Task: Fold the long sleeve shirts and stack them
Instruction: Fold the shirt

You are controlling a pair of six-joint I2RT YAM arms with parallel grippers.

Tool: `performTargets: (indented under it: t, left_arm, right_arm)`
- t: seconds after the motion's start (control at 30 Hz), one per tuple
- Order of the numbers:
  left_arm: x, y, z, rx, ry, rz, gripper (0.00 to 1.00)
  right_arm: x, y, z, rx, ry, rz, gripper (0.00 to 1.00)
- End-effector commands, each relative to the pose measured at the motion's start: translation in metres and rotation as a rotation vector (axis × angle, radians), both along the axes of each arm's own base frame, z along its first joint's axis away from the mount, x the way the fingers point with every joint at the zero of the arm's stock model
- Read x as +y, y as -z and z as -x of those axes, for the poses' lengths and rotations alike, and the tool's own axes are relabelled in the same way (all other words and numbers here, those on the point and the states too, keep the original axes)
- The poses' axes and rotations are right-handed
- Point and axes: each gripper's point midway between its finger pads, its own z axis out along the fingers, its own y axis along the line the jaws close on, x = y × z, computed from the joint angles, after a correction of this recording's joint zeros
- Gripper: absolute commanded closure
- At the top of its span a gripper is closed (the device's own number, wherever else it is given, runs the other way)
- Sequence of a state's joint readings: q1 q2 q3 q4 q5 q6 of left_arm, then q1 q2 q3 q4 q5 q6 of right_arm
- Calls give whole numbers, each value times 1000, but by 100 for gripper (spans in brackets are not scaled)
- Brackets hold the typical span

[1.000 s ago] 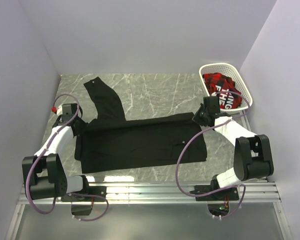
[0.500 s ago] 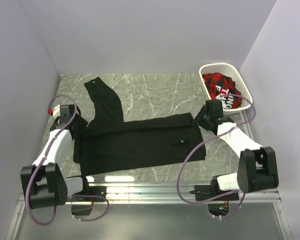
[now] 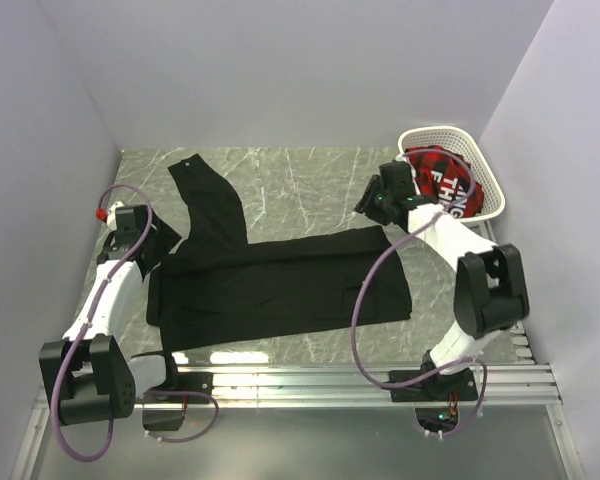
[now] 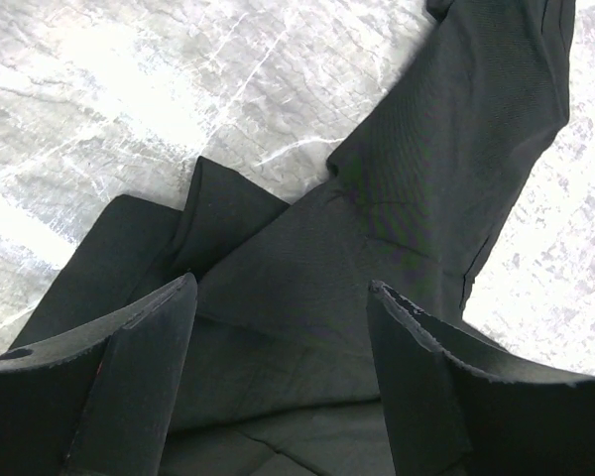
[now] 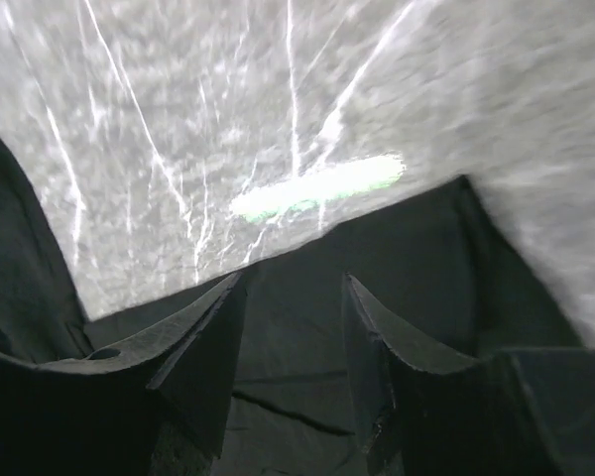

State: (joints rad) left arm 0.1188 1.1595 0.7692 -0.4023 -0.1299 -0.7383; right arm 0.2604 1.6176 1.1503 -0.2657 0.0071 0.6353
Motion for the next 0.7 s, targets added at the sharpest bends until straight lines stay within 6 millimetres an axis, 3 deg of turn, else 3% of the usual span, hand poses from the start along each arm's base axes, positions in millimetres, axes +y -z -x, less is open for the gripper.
performTargets:
  t: [0.0, 0.07, 0.17, 0.4, 0.67]
  left_arm:
    - [-1, -18, -14, -69, 35, -13, 25]
    - [0, -11, -10, -54, 33, -23, 25]
    - [2, -6, -5, -44, 31, -36, 25]
    - [5, -1, -3, -31, 28, -56, 26]
    - [1, 1, -7, -25, 39, -40, 26]
  right_arm:
    - [18, 6, -7, 46, -17, -7, 50]
    - [22, 25, -7, 94, -22, 4, 50]
    - [28, 50, 8, 182, -56, 9, 51]
    - [13, 98, 67, 366, -97, 83, 53]
    - [-2, 109, 87, 408, -100, 141, 55]
